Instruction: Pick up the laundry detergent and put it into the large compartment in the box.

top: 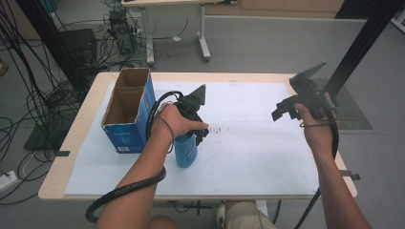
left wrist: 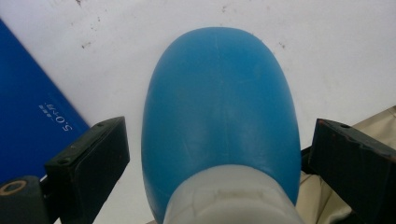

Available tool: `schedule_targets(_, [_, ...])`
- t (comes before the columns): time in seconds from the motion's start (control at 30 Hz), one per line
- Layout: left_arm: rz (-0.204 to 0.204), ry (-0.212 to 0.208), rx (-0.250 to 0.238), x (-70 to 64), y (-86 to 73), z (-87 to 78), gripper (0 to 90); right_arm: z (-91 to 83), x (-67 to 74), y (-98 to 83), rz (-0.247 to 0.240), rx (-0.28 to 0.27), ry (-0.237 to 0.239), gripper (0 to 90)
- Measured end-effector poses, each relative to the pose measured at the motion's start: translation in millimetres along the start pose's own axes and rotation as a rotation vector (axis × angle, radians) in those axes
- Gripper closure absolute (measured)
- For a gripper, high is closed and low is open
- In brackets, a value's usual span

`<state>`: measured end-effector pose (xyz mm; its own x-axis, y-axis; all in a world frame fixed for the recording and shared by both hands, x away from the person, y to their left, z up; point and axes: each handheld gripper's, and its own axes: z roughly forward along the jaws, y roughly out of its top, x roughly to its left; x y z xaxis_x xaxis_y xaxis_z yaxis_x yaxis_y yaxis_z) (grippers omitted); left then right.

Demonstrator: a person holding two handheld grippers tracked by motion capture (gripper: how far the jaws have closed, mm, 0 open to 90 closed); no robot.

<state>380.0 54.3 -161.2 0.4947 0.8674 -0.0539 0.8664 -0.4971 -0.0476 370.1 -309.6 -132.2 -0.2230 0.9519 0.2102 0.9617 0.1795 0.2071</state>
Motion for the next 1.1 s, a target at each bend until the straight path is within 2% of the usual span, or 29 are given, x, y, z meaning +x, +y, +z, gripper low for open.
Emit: schedule_targets(1.1, [0.005,0.009,0.000,-2.1,0.6,-1.4,5.7,-0.5,-1.0,0.1,0.002,0.001,-0.002,7.6])
